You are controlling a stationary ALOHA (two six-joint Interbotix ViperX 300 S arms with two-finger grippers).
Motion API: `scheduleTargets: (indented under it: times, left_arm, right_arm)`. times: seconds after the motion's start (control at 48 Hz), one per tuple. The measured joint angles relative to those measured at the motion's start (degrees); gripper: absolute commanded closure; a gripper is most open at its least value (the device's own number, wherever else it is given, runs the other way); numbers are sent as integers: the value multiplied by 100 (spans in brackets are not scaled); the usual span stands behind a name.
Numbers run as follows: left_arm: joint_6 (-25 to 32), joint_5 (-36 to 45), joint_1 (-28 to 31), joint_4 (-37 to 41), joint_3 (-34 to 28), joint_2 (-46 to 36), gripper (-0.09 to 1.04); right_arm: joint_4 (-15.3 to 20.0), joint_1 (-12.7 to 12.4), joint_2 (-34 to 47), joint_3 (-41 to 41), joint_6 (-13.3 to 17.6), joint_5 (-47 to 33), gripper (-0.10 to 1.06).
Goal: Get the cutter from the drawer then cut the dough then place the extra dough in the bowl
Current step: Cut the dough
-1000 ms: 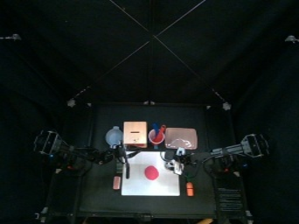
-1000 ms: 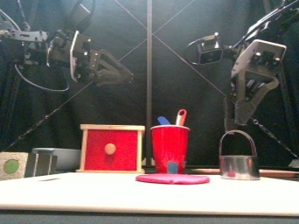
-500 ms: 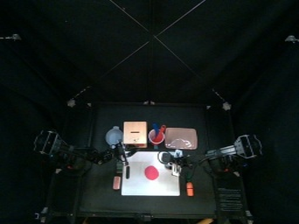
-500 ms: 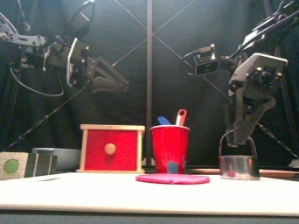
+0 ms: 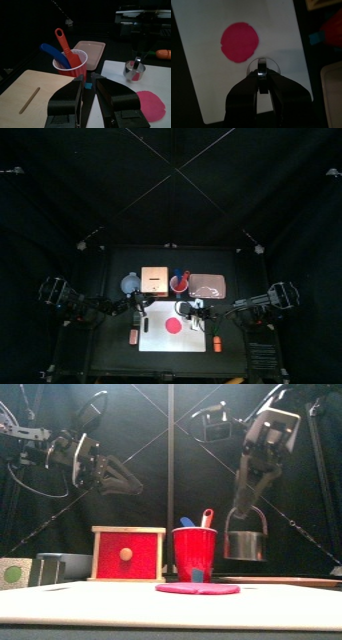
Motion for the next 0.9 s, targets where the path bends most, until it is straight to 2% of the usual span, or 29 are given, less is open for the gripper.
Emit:
scheduleTargets:
  times: [0.396, 0.75, 0.896]
  left_arm:
    - [9, 26, 18, -9, 141, 0, 31]
    - [0, 62, 18, -237, 378, 9, 31]
    - [9, 70, 18, -272, 387, 9, 31]
  right_arm:
    - [387, 123, 1169, -1063, -9, 185, 46]
    - [606, 132, 1494, -1274, 0, 211, 46]
    - [589, 132, 1529, -1274, 0, 316, 46]
